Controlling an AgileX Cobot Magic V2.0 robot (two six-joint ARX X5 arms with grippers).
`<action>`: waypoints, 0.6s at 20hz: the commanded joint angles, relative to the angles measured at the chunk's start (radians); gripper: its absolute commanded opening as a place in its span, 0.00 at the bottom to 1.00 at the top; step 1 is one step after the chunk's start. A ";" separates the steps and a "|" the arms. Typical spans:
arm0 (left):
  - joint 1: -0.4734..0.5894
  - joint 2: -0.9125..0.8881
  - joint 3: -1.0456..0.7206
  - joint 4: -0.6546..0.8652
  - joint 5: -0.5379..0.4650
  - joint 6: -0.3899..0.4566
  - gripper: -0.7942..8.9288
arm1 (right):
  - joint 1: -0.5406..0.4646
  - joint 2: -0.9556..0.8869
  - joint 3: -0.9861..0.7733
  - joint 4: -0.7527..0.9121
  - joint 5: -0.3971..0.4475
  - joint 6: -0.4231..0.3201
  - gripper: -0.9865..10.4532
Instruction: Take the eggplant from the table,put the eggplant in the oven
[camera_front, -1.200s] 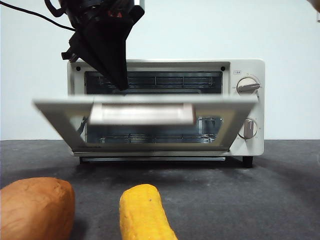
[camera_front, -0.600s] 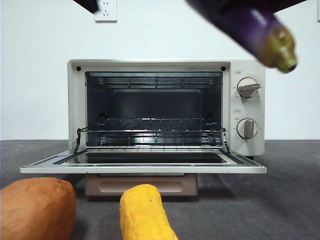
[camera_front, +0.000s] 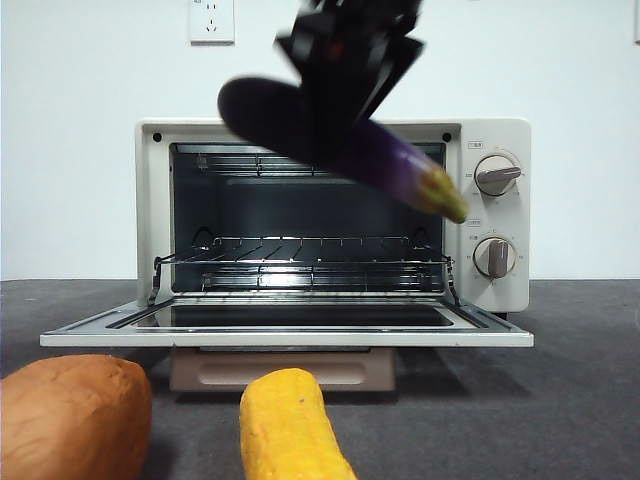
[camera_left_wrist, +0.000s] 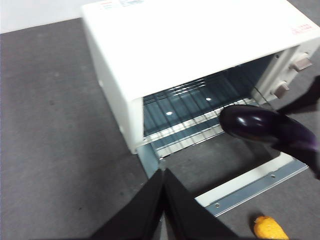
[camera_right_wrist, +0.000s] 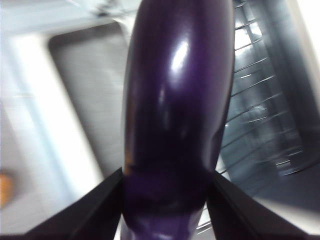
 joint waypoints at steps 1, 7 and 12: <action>0.026 -0.035 -0.013 0.009 -0.003 -0.001 0.09 | 0.013 0.094 0.048 0.063 0.098 -0.125 0.24; 0.048 -0.089 -0.043 0.011 -0.003 0.002 0.09 | -0.013 0.235 0.050 0.347 0.201 -0.282 0.24; 0.048 -0.089 -0.043 0.005 -0.003 0.002 0.09 | -0.069 0.271 0.050 0.372 0.180 -0.324 0.24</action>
